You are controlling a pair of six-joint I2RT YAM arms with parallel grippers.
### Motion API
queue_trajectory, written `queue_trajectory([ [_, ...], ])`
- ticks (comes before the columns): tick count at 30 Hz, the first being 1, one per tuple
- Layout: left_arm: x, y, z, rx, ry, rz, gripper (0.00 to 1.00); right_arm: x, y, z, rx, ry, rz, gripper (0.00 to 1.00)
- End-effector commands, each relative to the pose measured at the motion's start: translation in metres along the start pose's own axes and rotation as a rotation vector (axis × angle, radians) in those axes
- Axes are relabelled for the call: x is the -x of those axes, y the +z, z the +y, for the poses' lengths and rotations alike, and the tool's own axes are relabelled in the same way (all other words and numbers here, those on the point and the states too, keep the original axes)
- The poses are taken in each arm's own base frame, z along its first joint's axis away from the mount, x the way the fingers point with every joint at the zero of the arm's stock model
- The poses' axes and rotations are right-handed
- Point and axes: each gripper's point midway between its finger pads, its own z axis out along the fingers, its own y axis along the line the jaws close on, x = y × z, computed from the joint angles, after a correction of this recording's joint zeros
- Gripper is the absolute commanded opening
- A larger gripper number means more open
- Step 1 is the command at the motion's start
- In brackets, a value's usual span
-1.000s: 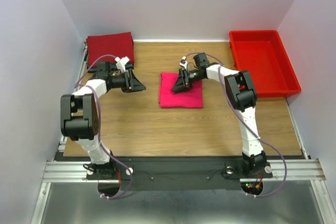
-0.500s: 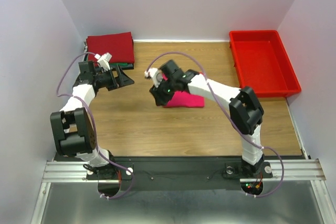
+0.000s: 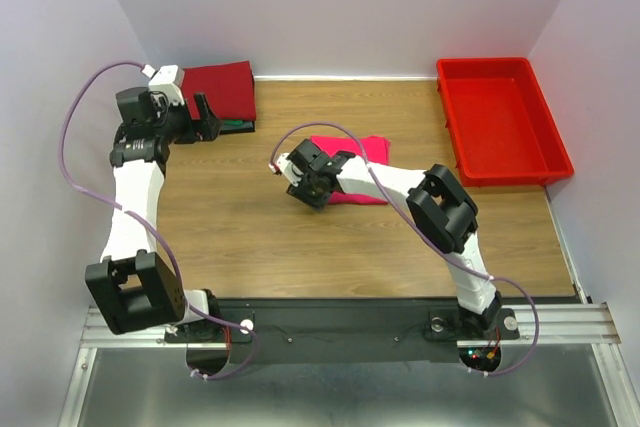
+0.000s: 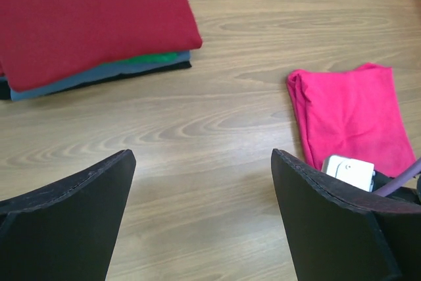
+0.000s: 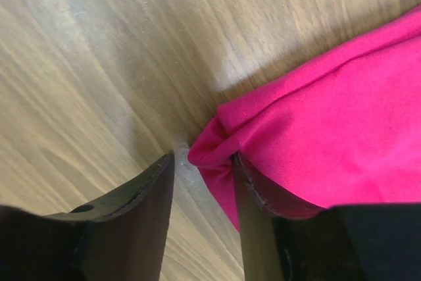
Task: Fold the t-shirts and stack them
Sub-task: Fold the tshirt, then neatly place the folded tshirt to the corner
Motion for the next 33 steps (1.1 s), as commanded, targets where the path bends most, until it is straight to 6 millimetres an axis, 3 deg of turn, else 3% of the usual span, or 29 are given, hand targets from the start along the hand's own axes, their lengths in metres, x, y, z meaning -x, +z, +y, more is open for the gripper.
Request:
queue_trajectory([
  [1, -0.011, -0.001, 0.008, 0.044, -0.045, 0.050, 0.97, -0.006, 0.008, 0.001, -0.032, -0.018, 0.023, 0.43],
  [4, -0.025, 0.003, 0.001, 0.011, -0.133, 0.053, 0.92, -0.009, 0.011, 0.004, -0.025, -0.014, 0.030, 0.28],
  [9, -0.085, 0.018, -0.011, -0.046, -0.345, 0.127, 0.86, 0.014, -0.010, 0.006, 0.002, 0.004, -0.044, 0.00],
  [13, -0.124, 0.034, -0.042, -0.113, -0.528, 0.214, 0.84, 0.028, -0.023, 0.011, 0.055, 0.030, -0.101, 0.00],
  [14, -0.132, 0.038, -0.058, -0.137, -0.525, 0.249, 0.84, 0.030, -0.024, 0.011, 0.066, 0.039, -0.109, 0.00],
  [17, -0.139, 0.054, -0.072, -0.145, -0.560, 0.266, 0.84, 0.041, -0.031, 0.006, 0.086, 0.075, -0.153, 0.01],
  [23, -0.177, 0.088, -0.095, -0.146, -0.709, 0.375, 0.85, 0.067, -0.050, -0.001, 0.126, 0.127, -0.241, 0.01],
  [30, -0.189, 0.118, -0.127, -0.202, -0.747, 0.444, 0.89, 0.081, -0.064, -0.009, 0.141, 0.162, -0.295, 0.01],
  [33, -0.186, 0.127, -0.139, -0.226, -0.786, 0.433, 0.99, 0.082, -0.064, -0.015, 0.139, 0.180, -0.301, 0.01],
])
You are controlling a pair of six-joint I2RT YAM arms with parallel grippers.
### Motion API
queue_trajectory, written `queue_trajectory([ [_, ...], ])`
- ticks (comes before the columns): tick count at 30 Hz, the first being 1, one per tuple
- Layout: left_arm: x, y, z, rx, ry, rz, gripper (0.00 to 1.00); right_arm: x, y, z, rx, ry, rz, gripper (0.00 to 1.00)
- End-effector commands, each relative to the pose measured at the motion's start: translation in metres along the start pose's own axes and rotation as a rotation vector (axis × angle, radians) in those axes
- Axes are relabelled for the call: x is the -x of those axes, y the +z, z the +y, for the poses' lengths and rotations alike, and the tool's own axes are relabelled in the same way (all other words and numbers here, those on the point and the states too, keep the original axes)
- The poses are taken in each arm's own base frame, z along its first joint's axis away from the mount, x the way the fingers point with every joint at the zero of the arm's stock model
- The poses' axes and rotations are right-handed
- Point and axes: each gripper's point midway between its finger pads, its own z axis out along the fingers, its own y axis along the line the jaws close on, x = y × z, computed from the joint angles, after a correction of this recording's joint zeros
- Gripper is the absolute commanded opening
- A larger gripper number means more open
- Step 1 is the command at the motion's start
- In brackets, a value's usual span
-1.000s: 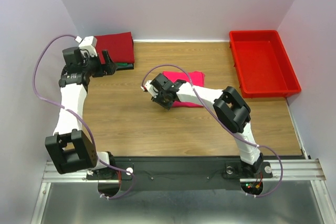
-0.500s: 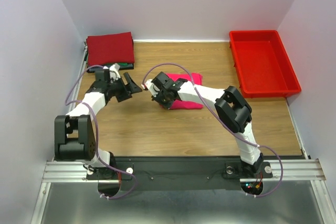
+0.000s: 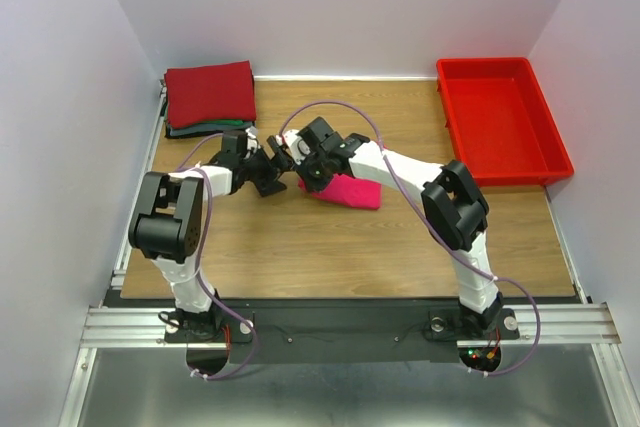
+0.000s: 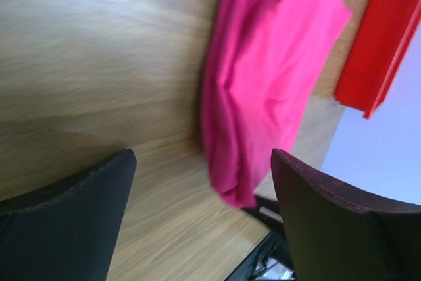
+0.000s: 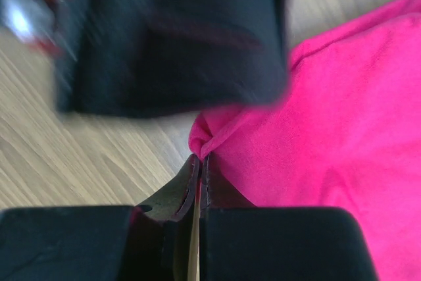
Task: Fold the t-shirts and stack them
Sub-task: Neatly place the folded tshirt to the corner
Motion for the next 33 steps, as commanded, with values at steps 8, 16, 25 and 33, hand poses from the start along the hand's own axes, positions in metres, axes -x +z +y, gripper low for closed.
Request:
queue_trajectory([
  [8, -0.003, 0.034, -0.043, -0.109, -0.061, -0.011, 0.98, 0.057, -0.035, -0.006, 0.023, 0.035, -0.177, 0.01],
  [16, 0.007, 0.062, -0.039, -0.081, -0.113, -0.014, 0.82, 0.060, -0.039, 0.000, 0.055, 0.063, -0.188, 0.01],
  [25, 0.009, 0.079, -0.051, -0.083, -0.102, -0.028, 0.67, 0.064, -0.037, -0.002, 0.045, 0.098, -0.199, 0.00],
  [33, 0.018, 0.090, -0.051, -0.073, -0.076, -0.049, 0.54, 0.066, -0.041, 0.002, 0.068, 0.087, -0.213, 0.01],
])
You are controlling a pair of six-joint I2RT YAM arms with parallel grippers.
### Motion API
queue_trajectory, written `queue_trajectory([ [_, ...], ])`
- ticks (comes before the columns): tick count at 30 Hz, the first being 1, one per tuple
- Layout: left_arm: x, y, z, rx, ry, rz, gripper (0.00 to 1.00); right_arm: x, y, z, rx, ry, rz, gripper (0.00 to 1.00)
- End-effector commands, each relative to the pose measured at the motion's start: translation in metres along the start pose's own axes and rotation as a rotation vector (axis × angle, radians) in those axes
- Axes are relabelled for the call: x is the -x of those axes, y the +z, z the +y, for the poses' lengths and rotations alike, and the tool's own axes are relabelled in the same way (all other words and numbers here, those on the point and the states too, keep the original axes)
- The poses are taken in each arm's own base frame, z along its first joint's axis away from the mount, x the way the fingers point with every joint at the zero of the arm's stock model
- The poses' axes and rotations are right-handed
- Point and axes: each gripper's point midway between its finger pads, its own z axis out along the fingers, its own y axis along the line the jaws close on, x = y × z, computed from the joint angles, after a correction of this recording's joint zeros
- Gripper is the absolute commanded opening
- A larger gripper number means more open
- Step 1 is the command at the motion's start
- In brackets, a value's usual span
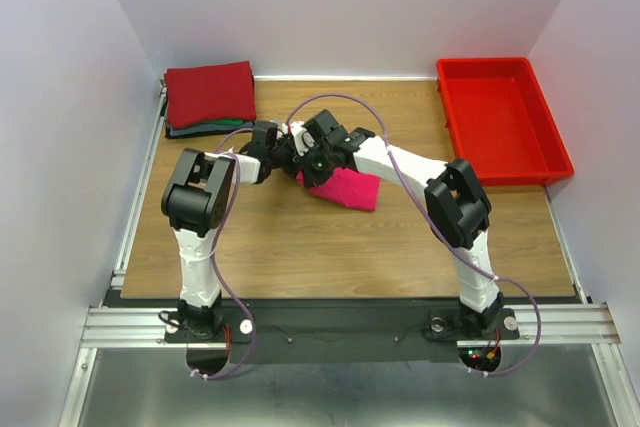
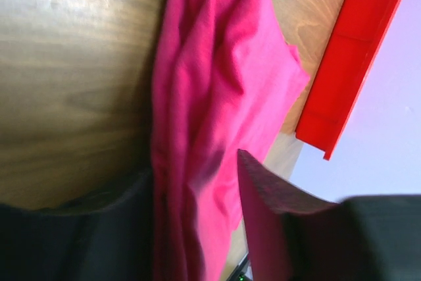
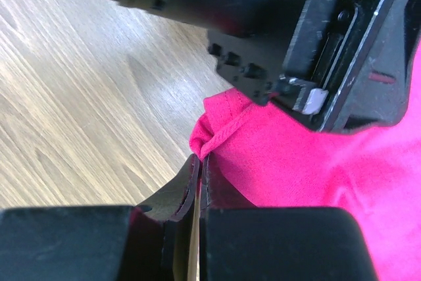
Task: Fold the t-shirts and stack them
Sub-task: Neatly place the folded tshirt to the corner
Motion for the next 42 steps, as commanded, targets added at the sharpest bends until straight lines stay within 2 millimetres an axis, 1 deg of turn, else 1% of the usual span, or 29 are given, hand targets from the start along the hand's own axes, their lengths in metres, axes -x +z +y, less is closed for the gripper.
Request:
queue_trajectory([
  [1, 0.011, 0.009, -0.003, 0.010, 0.039, -0.035, 0.50, 0.051, -0.030, 0.012, 0.023, -0.036, -0.155, 0.01],
  [2, 0.013, 0.010, -0.008, 0.009, 0.053, -0.040, 0.40, 0.052, -0.031, 0.011, 0.022, -0.032, -0.159, 0.01],
  [4, 0.019, 0.011, -0.011, 0.017, 0.117, -0.055, 0.28, 0.053, -0.031, 0.010, 0.016, -0.031, -0.160, 0.01],
  [5, 0.025, 0.011, -0.017, 0.050, 0.150, -0.059, 0.12, 0.054, -0.032, 0.009, 0.009, -0.017, -0.165, 0.06],
  [6, 0.032, 0.009, -0.021, 0.073, 0.193, -0.081, 0.06, 0.055, -0.034, 0.007, 0.005, -0.007, -0.167, 0.18],
  [7, 0.044, 0.008, -0.019, 0.114, 0.295, -0.119, 0.00, 0.056, -0.037, 0.000, -0.004, 0.018, -0.173, 0.38],
  [8, 0.055, 0.005, -0.025, 0.151, 0.337, -0.140, 0.00, 0.056, -0.040, -0.005, -0.009, 0.026, -0.177, 0.44],
  [9, 0.072, 0.000, -0.025, 0.205, 0.397, -0.203, 0.00, 0.058, -0.049, -0.019, -0.025, 0.046, -0.188, 0.58],
  [10, 0.083, -0.005, -0.026, 0.236, 0.492, -0.222, 0.00, 0.058, -0.052, -0.027, -0.039, 0.048, -0.193, 0.64],
  [11, 0.094, -0.010, -0.036, 0.260, 0.535, -0.244, 0.00, 0.055, -0.055, -0.037, -0.057, 0.057, -0.190, 0.77],
  [12, 0.103, -0.014, -0.033, 0.293, 0.559, -0.255, 0.00, 0.053, -0.064, -0.059, -0.088, 0.080, -0.199, 0.85],
  [14, 0.122, -0.024, -0.039, 0.333, 0.644, -0.279, 0.00, 0.053, -0.075, -0.078, -0.119, 0.091, -0.212, 0.89],
  [15, 0.129, -0.028, -0.042, 0.344, 0.666, -0.292, 0.00, 0.051, -0.080, -0.088, -0.134, 0.106, -0.215, 0.93],
  [16, 0.141, -0.034, -0.041, 0.365, 0.688, -0.308, 0.00, 0.049, -0.088, -0.104, -0.155, 0.125, -0.221, 0.99],
  [17, 0.145, -0.037, -0.040, 0.387, 0.702, -0.306, 0.00, 0.047, -0.093, -0.111, -0.166, 0.129, -0.223, 1.00],
  [18, 0.158, -0.041, -0.049, 0.390, 0.743, -0.326, 0.00, 0.043, -0.098, -0.122, -0.187, 0.142, -0.223, 1.00],
  [19, 0.170, -0.047, -0.050, 0.402, 0.752, -0.342, 0.00, 0.038, -0.100, -0.129, -0.204, 0.142, -0.215, 1.00],
  [20, 0.180, -0.054, -0.062, 0.389, 0.772, -0.364, 0.00, 0.034, -0.102, -0.133, -0.214, 0.144, -0.209, 1.00],
  [22, 0.198, -0.063, -0.066, 0.400, 0.814, -0.388, 0.00, 0.030, -0.107, -0.140, -0.237, 0.150, -0.204, 1.00],
  [23, 0.210, -0.070, -0.065, 0.403, 0.823, -0.400, 0.00, 0.024, -0.105, -0.142, -0.240, 0.153, -0.191, 1.00],
  [24, 0.222, -0.078, -0.080, 0.390, 0.842, -0.434, 0.00, 0.023, -0.108, -0.142, -0.243, 0.153, -0.193, 1.00],
  [25, 0.231, -0.080, -0.079, 0.411, 0.870, -0.443, 0.00, 0.021, -0.108, -0.142, -0.243, 0.155, -0.188, 1.00],
  [26, 0.243, -0.088, -0.090, 0.405, 0.891, -0.467, 0.00, 0.017, -0.108, -0.141, -0.240, 0.159, -0.180, 1.00],
  [28, 0.255, -0.097, -0.101, 0.399, 0.921, -0.495, 0.00, 0.015, -0.107, -0.140, -0.233, 0.161, -0.179, 1.00],
  [29, 0.260, -0.101, -0.106, 0.393, 0.943, -0.501, 0.00, 0.014, -0.107, -0.139, -0.232, 0.166, -0.176, 1.00],
  [30, 0.265, -0.106, -0.118, 0.379, 0.962, -0.523, 0.00, 0.014, -0.107, -0.138, -0.228, 0.164, -0.177, 1.00],
  [33, 0.274, -0.112, -0.135, 0.374, 1.021, -0.550, 0.00, 0.013, -0.106, -0.137, -0.223, 0.165, -0.173, 1.00],
  [35, 0.277, -0.118, -0.149, 0.354, 1.044, -0.571, 0.00, 0.013, -0.105, -0.138, -0.225, 0.168, -0.171, 1.00],
  [42, 0.278, -0.133, -0.186, 0.270, 1.075, -0.626, 0.00, 0.013, -0.103, -0.139, -0.223, 0.165, -0.167, 1.00],
])
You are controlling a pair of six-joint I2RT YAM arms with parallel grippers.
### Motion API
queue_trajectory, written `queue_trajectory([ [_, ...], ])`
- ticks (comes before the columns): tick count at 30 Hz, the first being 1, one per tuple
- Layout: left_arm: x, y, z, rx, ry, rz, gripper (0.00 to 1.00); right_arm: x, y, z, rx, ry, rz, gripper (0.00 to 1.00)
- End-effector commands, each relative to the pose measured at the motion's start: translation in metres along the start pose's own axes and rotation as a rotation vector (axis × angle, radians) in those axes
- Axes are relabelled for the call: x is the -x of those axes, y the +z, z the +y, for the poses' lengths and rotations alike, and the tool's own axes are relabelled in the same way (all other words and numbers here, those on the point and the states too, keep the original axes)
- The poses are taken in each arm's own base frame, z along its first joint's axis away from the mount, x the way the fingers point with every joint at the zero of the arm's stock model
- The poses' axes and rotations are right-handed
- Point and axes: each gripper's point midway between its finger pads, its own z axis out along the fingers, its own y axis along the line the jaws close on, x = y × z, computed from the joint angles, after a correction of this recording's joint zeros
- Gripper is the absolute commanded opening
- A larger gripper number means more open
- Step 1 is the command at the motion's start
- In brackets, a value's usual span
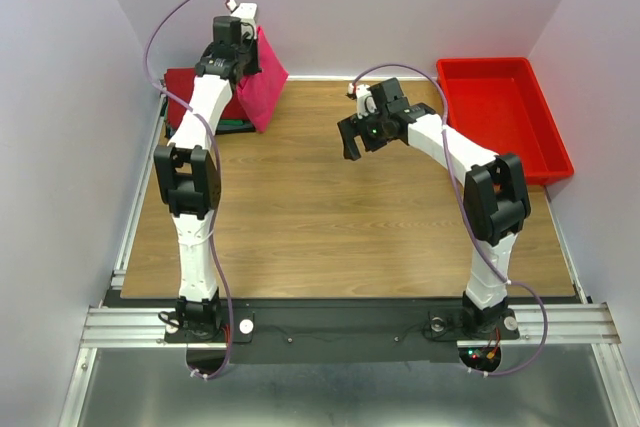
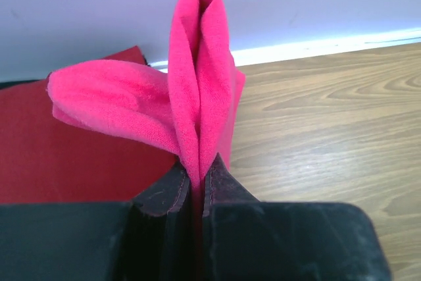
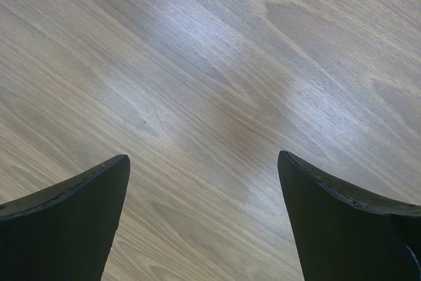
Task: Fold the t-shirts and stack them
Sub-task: Neatly place the folded tshirt to the corner
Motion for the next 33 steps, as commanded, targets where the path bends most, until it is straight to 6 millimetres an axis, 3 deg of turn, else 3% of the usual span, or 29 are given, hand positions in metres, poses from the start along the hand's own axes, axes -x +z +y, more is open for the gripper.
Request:
queue_trajectory([
  [1, 0.063, -0.025, -0.008, -0.035, 0.039, -0.159, 0.00, 0.023, -0.015, 0.005, 0.009, -0.031, -0.069, 1.00],
  [7, 0.077, -0.025, -0.008, -0.050, 0.078, -0.202, 0.00, 0.024, -0.014, 0.005, 0.012, -0.031, -0.067, 1.00],
  [18, 0.095, -0.031, 0.030, -0.041, 0.110, -0.256, 0.00, 0.021, -0.010, 0.005, 0.017, -0.032, -0.053, 1.00],
  [23, 0.079, -0.025, 0.057, -0.026, 0.116, -0.214, 0.00, 0.021, -0.006, 0.004, 0.019, -0.034, -0.048, 1.00],
  [24, 0.074, -0.025, 0.072, -0.017, 0.110, -0.198, 0.00, 0.020, -0.005, 0.004, 0.019, -0.033, -0.045, 1.00],
  [29, 0.043, -0.012, 0.102, -0.019, 0.106, -0.125, 0.02, 0.019, -0.003, 0.004, 0.023, -0.034, -0.037, 1.00],
  [33, 0.026, -0.009, 0.143, 0.013, 0.084, -0.095, 0.05, 0.018, -0.002, 0.003, 0.021, -0.038, -0.029, 1.00],
])
